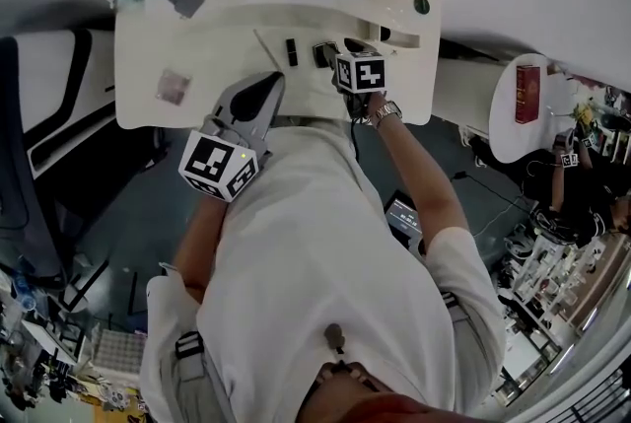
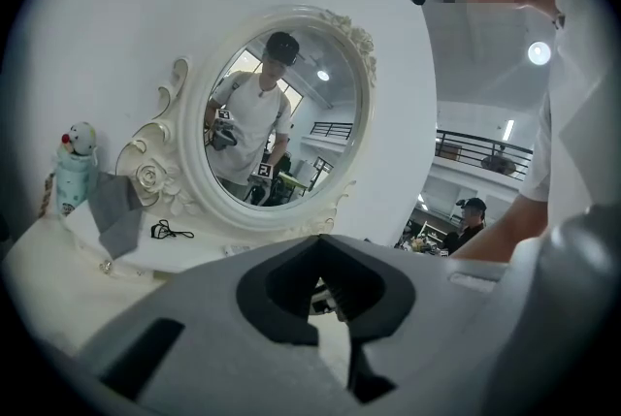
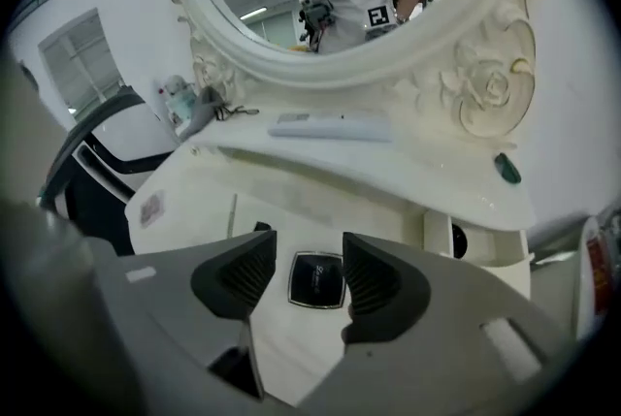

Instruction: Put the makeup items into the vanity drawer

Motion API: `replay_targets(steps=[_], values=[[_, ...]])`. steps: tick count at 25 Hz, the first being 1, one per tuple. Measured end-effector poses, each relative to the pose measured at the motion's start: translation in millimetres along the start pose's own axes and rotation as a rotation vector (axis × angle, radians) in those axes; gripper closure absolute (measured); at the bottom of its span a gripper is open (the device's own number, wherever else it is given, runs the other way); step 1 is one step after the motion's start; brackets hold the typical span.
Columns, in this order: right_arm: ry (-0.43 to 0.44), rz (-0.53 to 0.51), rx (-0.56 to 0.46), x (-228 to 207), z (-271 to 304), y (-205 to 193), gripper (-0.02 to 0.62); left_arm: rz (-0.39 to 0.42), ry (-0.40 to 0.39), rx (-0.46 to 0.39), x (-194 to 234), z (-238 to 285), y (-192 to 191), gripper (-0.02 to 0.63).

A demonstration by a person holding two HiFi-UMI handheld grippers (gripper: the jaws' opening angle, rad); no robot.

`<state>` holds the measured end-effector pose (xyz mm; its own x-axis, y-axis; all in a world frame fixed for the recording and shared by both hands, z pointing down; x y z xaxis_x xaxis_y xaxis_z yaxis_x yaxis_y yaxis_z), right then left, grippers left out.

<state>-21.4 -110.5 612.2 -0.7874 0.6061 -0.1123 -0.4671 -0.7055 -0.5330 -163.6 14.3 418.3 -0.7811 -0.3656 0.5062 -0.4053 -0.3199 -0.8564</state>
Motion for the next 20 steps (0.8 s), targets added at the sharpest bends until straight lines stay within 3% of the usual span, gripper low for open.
replay_targets(steps=[3,8,13,20], values=[[-0.046,-0.006,0.078,-9.0,27.1,-27.3,0.305,0.007,0.017,0.005,-0.6,-2.0,-0.4,0.6],[-0.07,0.009,0.186,-18.0,52.9,-62.9,0.26,0.025,0.056,0.013,1.9,-7.7,-2.4,0.6],[-0.02,0.088,0.161,-9.4,62.2,-62.0,0.245,0.048,0.089,0.022,5.1,-13.9,-2.3,0.6],[0.006,0.04,0.154,5.6,61.9,-67.5,0.235,0.058,0.081,0.03,2.5,-12.8,-3.3,0.6]])
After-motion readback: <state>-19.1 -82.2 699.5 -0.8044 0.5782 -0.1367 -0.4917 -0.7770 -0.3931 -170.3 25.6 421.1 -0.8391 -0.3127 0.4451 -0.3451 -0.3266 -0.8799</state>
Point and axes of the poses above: the fingertips, and each gripper's own axes: z forward along the fingers, x to its left, y out of its top, the point moved 2 cm from there along -z, backward along the fingers, and after that the axes turned 4 degrees about -x, right-handed, at the moved point
